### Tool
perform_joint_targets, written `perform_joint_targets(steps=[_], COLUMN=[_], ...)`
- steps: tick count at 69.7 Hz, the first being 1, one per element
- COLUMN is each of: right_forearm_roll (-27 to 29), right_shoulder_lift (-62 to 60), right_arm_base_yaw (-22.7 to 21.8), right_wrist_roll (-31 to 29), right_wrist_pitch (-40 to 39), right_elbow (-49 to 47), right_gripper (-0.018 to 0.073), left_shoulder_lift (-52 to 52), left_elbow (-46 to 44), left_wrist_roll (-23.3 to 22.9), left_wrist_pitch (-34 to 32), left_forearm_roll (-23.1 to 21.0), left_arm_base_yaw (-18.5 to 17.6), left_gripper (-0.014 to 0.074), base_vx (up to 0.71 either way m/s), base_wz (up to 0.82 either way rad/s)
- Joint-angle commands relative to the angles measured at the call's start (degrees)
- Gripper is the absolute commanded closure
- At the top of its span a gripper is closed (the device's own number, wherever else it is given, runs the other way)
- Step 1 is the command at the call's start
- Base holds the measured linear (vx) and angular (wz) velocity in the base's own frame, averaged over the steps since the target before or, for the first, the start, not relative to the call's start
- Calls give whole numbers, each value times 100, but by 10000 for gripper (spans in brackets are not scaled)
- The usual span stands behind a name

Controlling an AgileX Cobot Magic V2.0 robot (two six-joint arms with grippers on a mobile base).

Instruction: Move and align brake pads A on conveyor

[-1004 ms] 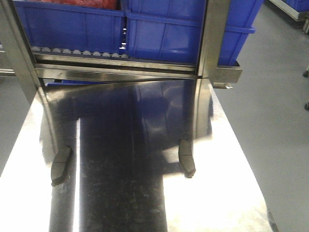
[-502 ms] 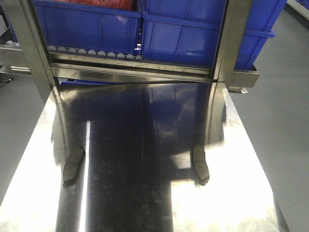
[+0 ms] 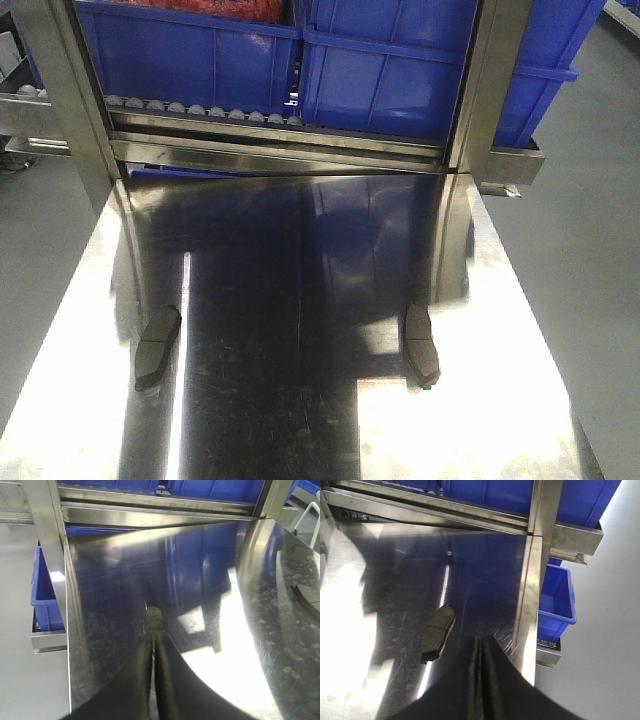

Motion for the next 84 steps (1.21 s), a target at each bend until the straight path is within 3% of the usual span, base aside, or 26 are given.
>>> perform_joint_targets(steps=[1, 84], right_forearm_roll=[-68, -68], right_shoulder_lift=[54, 54], right_arm_base_yaw=[-5, -5], right_wrist_roll=[-34, -34], right_wrist_pitch=[-399, -399], right_elbow=[-147, -147], right_gripper=[563, 563], left_shoulder_lift=[60, 60], left_elbow=[-136, -136], left_wrist_roll=[-8, -8], left_wrist_pitch=[-407, -419], left_forearm_roll=[-22, -22], left_arm_base_yaw=[-43, -43], left_gripper=[602, 602], base_vx=[0, 0], base_wz=[1, 0])
